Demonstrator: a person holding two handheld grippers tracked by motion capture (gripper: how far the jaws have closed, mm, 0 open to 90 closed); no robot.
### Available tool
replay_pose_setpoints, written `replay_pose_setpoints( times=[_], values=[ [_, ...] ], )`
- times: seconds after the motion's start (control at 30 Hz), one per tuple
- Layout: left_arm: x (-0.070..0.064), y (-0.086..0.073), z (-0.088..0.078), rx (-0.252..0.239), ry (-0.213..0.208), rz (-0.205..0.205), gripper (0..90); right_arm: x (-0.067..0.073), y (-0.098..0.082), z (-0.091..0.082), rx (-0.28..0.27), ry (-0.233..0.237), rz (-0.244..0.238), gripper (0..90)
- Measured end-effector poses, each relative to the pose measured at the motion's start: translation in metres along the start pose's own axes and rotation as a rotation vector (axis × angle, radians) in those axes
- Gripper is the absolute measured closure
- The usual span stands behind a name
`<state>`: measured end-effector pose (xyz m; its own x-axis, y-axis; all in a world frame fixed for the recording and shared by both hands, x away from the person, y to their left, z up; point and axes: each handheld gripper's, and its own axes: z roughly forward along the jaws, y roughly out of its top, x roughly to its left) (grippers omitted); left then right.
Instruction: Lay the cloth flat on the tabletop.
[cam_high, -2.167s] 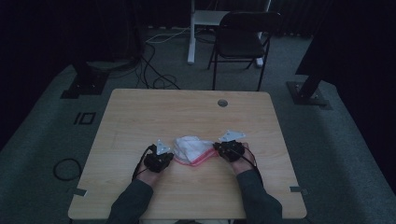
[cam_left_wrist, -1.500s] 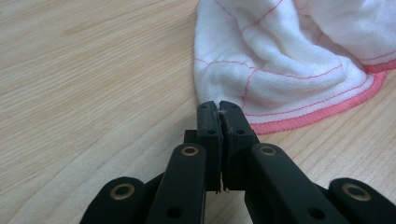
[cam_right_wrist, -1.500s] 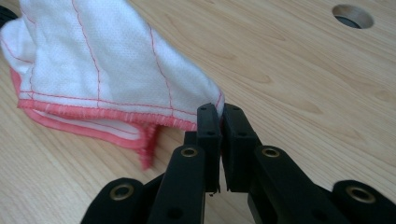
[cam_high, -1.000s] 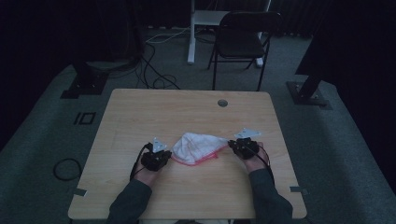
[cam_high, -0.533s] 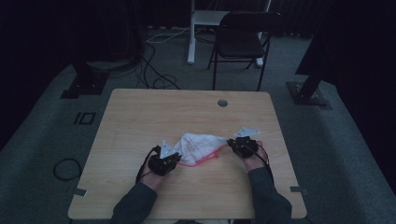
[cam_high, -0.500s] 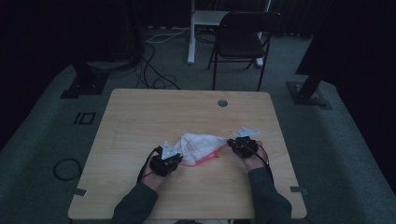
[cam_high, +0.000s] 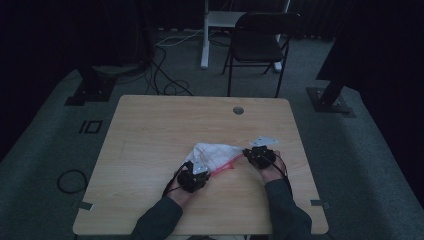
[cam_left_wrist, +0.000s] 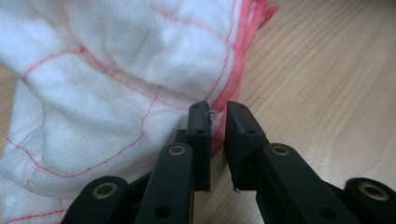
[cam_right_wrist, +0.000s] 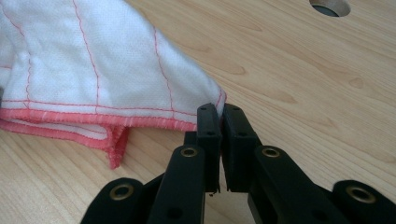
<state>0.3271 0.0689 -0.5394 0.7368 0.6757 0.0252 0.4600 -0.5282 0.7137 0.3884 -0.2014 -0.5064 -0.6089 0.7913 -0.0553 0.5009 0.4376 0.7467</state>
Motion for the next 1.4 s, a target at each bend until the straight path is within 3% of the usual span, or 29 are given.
replay_pose_setpoints(
  times=[0.23,0.53,0.93,1.27,1.33,1.4],
  values=[
    [0.004,-0.003,-0.005,0.017,0.011,0.000,84.5,-0.003,0.000,-0.001,0.004,-0.007,0.004,87.1],
    [0.021,-0.019,-0.021,0.017,0.031,-0.045,85.4,-0.007,-0.005,-0.002,0.010,-0.016,0.013,87.1],
    [0.043,-0.035,-0.038,0.028,0.084,-0.077,85.4,-0.007,-0.009,-0.005,0.011,-0.017,0.020,87.0],
    [0.062,-0.044,-0.050,0.046,0.156,-0.126,83.4,-0.001,-0.013,-0.010,0.017,-0.007,-0.002,87.0],
    [0.062,-0.043,-0.052,0.034,0.155,-0.152,82.7,-0.001,-0.014,-0.011,0.015,-0.008,-0.004,86.9],
    [0.057,-0.040,-0.053,0.015,0.131,-0.147,82.2,-0.001,-0.015,-0.010,0.016,-0.007,-0.002,87.0]
  ],
)
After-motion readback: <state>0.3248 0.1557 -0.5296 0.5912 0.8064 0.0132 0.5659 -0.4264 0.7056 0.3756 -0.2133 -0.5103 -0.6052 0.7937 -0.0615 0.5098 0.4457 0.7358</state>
